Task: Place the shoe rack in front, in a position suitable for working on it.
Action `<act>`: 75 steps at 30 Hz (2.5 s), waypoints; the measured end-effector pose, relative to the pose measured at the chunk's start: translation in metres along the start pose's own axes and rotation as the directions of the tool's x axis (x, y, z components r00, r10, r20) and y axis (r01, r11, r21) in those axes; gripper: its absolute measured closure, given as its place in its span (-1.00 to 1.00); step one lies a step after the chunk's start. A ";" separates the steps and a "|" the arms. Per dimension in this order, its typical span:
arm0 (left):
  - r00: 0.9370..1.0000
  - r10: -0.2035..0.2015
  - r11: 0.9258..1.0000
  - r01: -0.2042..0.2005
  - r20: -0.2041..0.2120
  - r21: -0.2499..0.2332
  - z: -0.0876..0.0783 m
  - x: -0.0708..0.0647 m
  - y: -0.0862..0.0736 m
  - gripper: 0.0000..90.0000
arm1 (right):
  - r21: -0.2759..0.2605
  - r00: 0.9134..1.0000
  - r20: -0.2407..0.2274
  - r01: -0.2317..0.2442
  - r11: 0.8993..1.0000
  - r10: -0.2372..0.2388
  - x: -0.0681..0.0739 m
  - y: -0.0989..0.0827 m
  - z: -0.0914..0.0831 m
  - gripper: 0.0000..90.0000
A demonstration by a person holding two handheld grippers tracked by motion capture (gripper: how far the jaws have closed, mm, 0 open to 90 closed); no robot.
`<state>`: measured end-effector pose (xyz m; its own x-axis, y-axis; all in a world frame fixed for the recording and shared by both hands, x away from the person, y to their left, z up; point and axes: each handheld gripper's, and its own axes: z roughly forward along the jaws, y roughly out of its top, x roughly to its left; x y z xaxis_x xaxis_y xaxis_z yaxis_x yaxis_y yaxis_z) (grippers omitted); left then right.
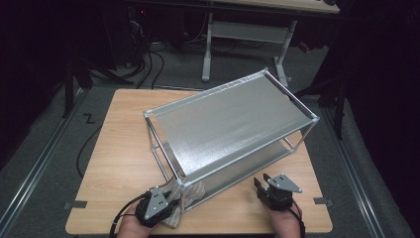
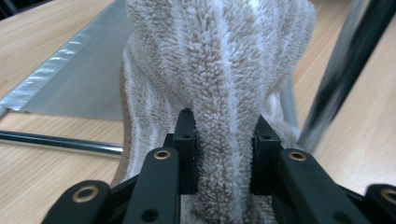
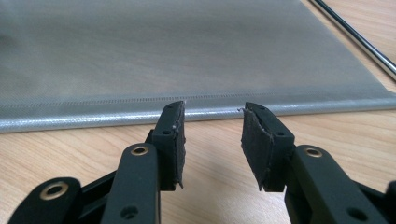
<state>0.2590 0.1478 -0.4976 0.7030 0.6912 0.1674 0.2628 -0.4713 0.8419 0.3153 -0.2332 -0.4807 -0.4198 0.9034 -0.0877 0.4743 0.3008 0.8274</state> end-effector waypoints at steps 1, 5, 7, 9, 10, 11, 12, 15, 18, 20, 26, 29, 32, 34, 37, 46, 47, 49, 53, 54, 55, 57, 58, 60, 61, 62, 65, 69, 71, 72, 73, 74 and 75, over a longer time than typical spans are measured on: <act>1.000 -0.004 1.000 0.005 -0.009 0.003 0.001 0.001 -0.001 0.55 | -0.001 1.000 0.001 0.003 1.000 -0.003 -0.001 -0.001 -0.001 0.32; 0.998 0.004 1.000 -0.003 -0.062 0.023 0.003 0.011 -0.005 0.55 | -0.002 1.000 0.008 -0.008 1.000 0.008 -0.002 -0.003 -0.005 0.32; 0.995 -0.014 0.999 0.018 -0.097 0.035 0.003 0.024 -0.007 0.54 | -0.003 1.000 0.009 -0.009 1.000 0.009 -0.003 -0.004 -0.006 0.31; 0.990 -0.018 0.999 0.024 -0.138 0.044 0.005 0.035 -0.009 0.54 | -0.003 1.000 0.010 -0.006 1.000 0.006 -0.003 -0.005 -0.007 0.31; 0.986 -0.011 0.998 0.020 -0.165 0.056 0.006 0.042 -0.009 0.54 | -0.004 1.000 0.010 -0.005 1.000 0.006 -0.004 -0.005 -0.008 0.32; 0.982 -0.026 0.998 0.037 -0.189 0.059 0.009 0.051 -0.009 0.54 | -0.004 1.000 0.010 -0.008 1.000 0.008 -0.004 -0.005 -0.008 0.31; 0.978 -0.038 0.997 0.052 -0.207 0.062 0.011 0.058 -0.010 0.54 | -0.003 1.000 0.012 -0.009 1.000 0.009 -0.004 -0.005 -0.008 0.31; 0.967 -0.064 0.995 0.081 -0.245 0.063 0.017 0.075 -0.011 0.55 | -0.001 1.000 0.011 -0.009 1.000 0.009 -0.004 -0.005 -0.008 0.31; 0.961 -0.087 0.992 0.107 -0.263 0.064 0.022 0.092 -0.012 0.55 | -0.001 1.000 0.010 -0.006 1.000 0.006 -0.003 -0.005 -0.007 0.31; 0.954 -0.116 0.988 0.138 -0.275 0.063 0.023 0.105 -0.014 0.55 | -0.001 1.000 0.009 -0.008 1.000 0.008 -0.003 -0.005 -0.007 0.31; 0.938 -0.164 0.981 0.188 -0.306 0.050 0.020 0.118 -0.019 0.52 | 0.000 1.000 0.005 0.000 1.000 0.000 0.000 -0.005 -0.006 0.31; 0.941 -0.163 0.981 0.186 -0.297 0.052 0.019 0.118 -0.020 0.50 | 0.001 1.000 0.001 0.003 1.000 -0.003 0.000 -0.005 -0.007 0.31; 0.951 -0.161 0.982 0.182 -0.264 0.057 0.018 0.116 -0.020 0.51 | 0.000 1.000 0.002 0.006 1.000 -0.006 0.001 -0.005 -0.007 0.31; 0.956 -0.173 0.980 0.191 -0.236 0.055 0.015 0.115 -0.021 0.51 | -0.002 1.000 -0.001 0.009 1.000 -0.009 0.001 -0.004 -0.007 0.30; 0.965 -0.179 0.981 0.190 -0.193 0.043 0.010 0.108 -0.023 0.50 | -0.004 1.000 -0.005 0.015 1.000 -0.015 0.003 -0.004 -0.007 0.30; 0.989 -0.108 0.993 0.113 -0.103 0.041 0.001 0.069 -0.020 0.48 | -0.012 0.999 -0.021 0.025 1.000 -0.026 0.004 -0.001 -0.005 0.25; 0.990 -0.102 0.994 0.106 -0.095 0.039 0.001 0.064 -0.019 0.48 | -0.012 0.999 -0.023 0.024 1.000 -0.024 0.005 0.000 -0.004 0.25; 0.994 -0.079 0.996 0.083 -0.081 0.044 0.000 0.054 -0.017 0.47 | -0.016 0.999 -0.034 0.034 0.999 -0.035 0.006 0.002 -0.002 0.24; 0.998 -0.038 0.998 0.040 -0.052 0.043 -0.003 0.033 -0.015 0.46 | -0.019 0.998 -0.047 0.044 0.999 -0.045 0.011 0.005 0.001 0.23; 0.998 -0.038 0.998 0.040 -0.041 0.039 -0.003 0.030 -0.015 0.45 | -0.019 0.998 -0.049 0.050 0.999 -0.051 0.011 0.005 0.002 0.23; 0.999 -0.048 0.998 0.048 -0.017 0.034 -0.004 0.025 -0.014 0.45 | -0.018 0.997 -0.051 0.050 0.999 -0.050 0.012 0.006 0.002 0.23; 0.999 -0.037 0.999 0.037 0.017 0.033 -0.006 0.018 -0.012 0.45 | -0.022 0.997 -0.054 0.052 0.998 -0.053 0.013 0.007 0.002 0.23; 0.999 -0.037 0.999 0.036 0.030 0.030 -0.007 0.014 -0.011 0.45 | -0.022 0.997 -0.055 0.053 0.998 -0.054 0.013 0.007 0.002 0.23; 0.999 -0.021 1.000 0.020 0.049 0.019 -0.008 0.005 -0.009 0.45 | -0.025 0.997 -0.058 0.055 0.998 -0.056 0.013 0.007 0.002 0.23; 0.998 -0.021 1.000 0.020 0.056 0.014 -0.009 0.003 -0.008 0.44 | -0.024 0.997 -0.059 0.055 0.998 -0.056 0.014 0.008 0.003 0.23; 0.997 -0.023 1.000 0.022 0.077 0.008 -0.010 0.001 -0.007 0.43 | -0.023 0.997 -0.060 0.056 0.998 -0.058 0.014 0.008 0.003 0.23; 0.998 0.016 1.000 -0.017 0.061 0.015 -0.009 -0.002 -0.005 0.43 | -0.025 0.997 -0.056 0.057 0.998 -0.058 0.014 0.008 0.003 0.23; 0.999 0.009 1.000 -0.010 0.047 0.024 -0.006 0.000 -0.006 0.44 | -0.024 0.997 -0.056 0.059 0.998 -0.060 0.014 0.007 0.002 0.23; 0.999 0.003 1.000 -0.004 0.036 0.031 -0.004 0.004 -0.007 0.45 | -0.024 0.997 -0.053 0.057 0.998 -0.058 0.014 0.006 0.002 0.23; 1.000 0.004 0.999 -0.005 0.022 0.033 -0.003 0.007 -0.007 0.45 | -0.023 0.997 -0.052 0.054 0.998 -0.055 0.013 0.006 0.001 0.23; 1.000 0.002 0.999 -0.003 0.007 0.036 -0.002 0.010 -0.008 0.45 | -0.023 0.997 -0.050 0.056 0.998 -0.057 0.013 0.006 0.001 0.23; 1.000 -0.006 0.999 0.006 -0.002 0.037 -0.001 0.014 -0.008 0.45 | -0.022 0.997 -0.048 0.056 0.998 -0.057 0.012 0.005 0.001 0.23; 1.000 -0.014 0.999 0.015 -0.017 0.037 0.000 0.017 -0.009 0.45 | -0.022 0.997 -0.046 0.055 0.998 -0.056 0.012 0.005 0.000 0.23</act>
<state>0.2684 0.1636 -0.5022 0.6882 0.7068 0.1638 0.2978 -0.4811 0.8245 0.3125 -0.2210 -0.4778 -0.4810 0.8701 -0.1080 0.4337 0.3432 0.8331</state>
